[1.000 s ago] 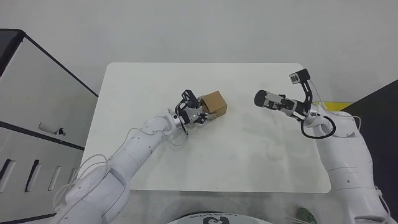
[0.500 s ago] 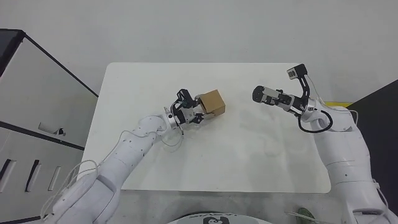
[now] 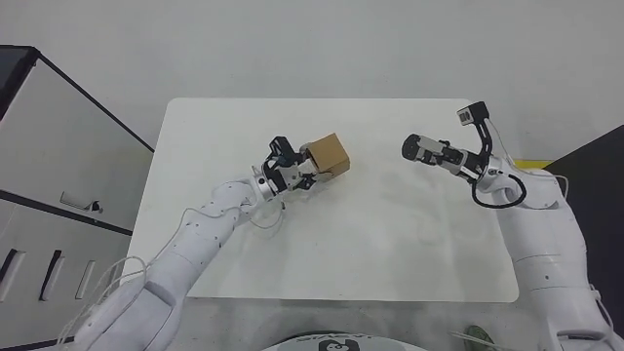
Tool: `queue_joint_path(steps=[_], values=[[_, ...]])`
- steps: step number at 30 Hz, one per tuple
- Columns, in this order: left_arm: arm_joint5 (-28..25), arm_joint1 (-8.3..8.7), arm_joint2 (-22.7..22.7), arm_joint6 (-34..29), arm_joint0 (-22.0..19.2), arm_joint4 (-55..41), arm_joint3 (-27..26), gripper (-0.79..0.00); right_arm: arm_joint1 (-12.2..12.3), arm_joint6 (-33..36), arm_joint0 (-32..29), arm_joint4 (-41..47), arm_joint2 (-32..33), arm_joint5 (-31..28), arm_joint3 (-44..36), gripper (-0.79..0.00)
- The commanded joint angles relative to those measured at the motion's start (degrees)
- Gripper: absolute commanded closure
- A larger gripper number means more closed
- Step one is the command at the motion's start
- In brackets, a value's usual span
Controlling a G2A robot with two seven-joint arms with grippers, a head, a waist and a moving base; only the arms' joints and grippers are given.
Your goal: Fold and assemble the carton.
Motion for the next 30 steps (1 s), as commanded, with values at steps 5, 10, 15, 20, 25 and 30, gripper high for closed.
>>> queue_joint_path(steps=[5,10,15,20,25,30], values=[[-3.41,3.86,-6.67,-2.81,6.87,2.68,-13.12,0.0,0.67,1.61,0.13,0.55,1.64,-0.28,2.89,-0.785],[-8.36,6.61,-13.15,-9.41,13.33,2.06,-26.07,0.0,0.94,2.57,0.63,1.05,1.48,-0.43,4.26,-0.785],[-11.9,8.15,-17.77,-18.07,18.62,-2.18,-36.9,0.0,1.1,3.62,1.14,1.52,0.74,-0.83,5.32,-0.785],[-11.68,8.47,-18.51,-23.48,20.47,-4.28,-41.79,0.0,1.2,5.58,1.44,2.52,-0.15,-0.8,6.3,-0.785],[-11.68,8.47,-18.51,-23.48,20.47,-4.28,-41.79,0.0,1.2,5.58,1.44,2.52,-0.15,-0.8,6.3,-0.785],[-11.68,8.47,-18.51,-23.48,20.47,-4.28,-41.79,0.0,1.2,5.58,1.44,2.52,-0.15,-0.8,6.3,-0.785]])
